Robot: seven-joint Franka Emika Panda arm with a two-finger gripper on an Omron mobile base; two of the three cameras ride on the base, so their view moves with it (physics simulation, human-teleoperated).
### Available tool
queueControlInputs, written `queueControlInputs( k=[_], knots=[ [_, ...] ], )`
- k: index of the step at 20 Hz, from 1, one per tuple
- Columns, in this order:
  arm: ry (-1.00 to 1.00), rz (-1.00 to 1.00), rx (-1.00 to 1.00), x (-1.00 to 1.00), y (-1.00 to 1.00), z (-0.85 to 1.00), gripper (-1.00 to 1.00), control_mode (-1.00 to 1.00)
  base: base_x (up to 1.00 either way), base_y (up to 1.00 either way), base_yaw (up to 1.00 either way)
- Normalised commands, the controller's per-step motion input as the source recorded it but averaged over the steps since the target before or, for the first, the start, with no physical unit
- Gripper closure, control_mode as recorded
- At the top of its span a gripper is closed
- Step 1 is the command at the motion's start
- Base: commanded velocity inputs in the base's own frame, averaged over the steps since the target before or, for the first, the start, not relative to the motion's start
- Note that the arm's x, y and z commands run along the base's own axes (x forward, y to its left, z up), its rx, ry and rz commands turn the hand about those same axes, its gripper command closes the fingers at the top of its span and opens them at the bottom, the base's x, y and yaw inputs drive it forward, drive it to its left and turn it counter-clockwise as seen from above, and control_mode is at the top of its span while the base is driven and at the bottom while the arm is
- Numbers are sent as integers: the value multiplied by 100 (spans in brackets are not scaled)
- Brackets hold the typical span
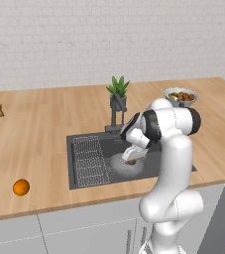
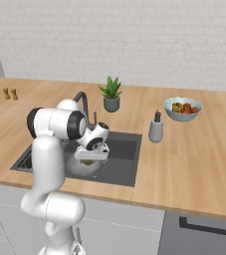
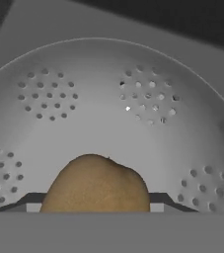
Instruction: Put the colander in the sink, put the orange, kiwi in the colander, and turn on the sink faucet and pour water over the colander.
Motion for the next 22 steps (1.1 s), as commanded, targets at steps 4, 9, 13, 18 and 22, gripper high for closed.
queueControlInputs(
  k=[4,9,13,18,22],
  knots=[
    [0,0,0,10,9,-24,100,-100,0,0,0],
    [0,0,0,1,10,-17,100,-100,0,0,0],
    [0,0,0,0,16,-5,-100,-100,0,0,0],
    [0,0,0,-1,11,0,-100,-100,0,0,0],
    [0,0,0,-13,0,6,-100,-100,0,0,0]
  ],
)
